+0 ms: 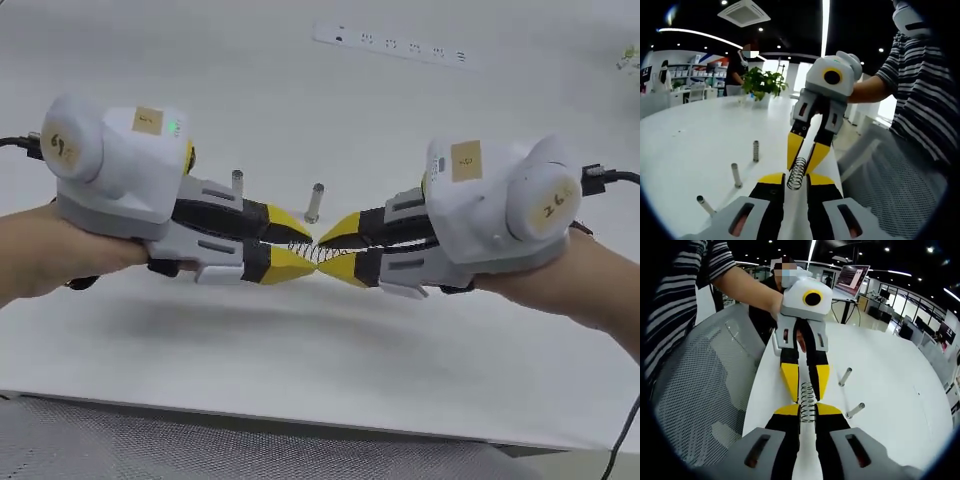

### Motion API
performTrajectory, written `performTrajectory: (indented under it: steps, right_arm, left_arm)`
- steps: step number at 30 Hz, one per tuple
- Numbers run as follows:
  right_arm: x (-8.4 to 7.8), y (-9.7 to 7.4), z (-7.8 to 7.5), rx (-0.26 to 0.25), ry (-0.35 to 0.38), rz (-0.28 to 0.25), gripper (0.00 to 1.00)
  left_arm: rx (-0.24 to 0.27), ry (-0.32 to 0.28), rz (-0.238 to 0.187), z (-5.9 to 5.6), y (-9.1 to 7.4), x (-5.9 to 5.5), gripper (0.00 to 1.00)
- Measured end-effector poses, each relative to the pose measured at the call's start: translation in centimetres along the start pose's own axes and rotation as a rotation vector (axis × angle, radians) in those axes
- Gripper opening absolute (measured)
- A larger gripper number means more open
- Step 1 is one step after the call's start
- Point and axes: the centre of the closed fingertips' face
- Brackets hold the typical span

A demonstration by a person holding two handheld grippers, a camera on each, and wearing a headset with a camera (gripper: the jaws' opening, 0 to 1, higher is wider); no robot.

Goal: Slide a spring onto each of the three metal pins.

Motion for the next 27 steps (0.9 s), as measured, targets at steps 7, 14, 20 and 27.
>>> performTrajectory:
  steps: [7,14,20,27]
  right_arm:
    - [0.28,-0.18,0.1,0.007,-0.005,-0.009,0.08]
    - [0.39,-0.24,-0.01,0.006,-0.013,-0.008,0.08]
    - [0.49,-0.37,0.1,0.008,-0.013,-0.019,0.08]
    - [0.5,-0.5,0.1,0.002,-0.009,-0.019,0.08]
  left_arm:
    - [-0.007,-0.011,-0.015,-0.18,-0.13,0.18,0.05]
    - [-0.009,-0.015,-0.02,-0.19,-0.17,0.32,0.04]
    - [-0.025,-0.018,-0.023,-0.43,-0.24,0.4,0.03]
    - [-0.033,-0.017,-0.034,-0.51,-0.18,0.7,0.02]
Point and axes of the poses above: the centre of the closed fingertips' face, and the gripper's own axes: y roughly forward along the fingers, z roughly to its left, x roughly out of its top, and after that the axes turned 8 degrees about -y, right-handed
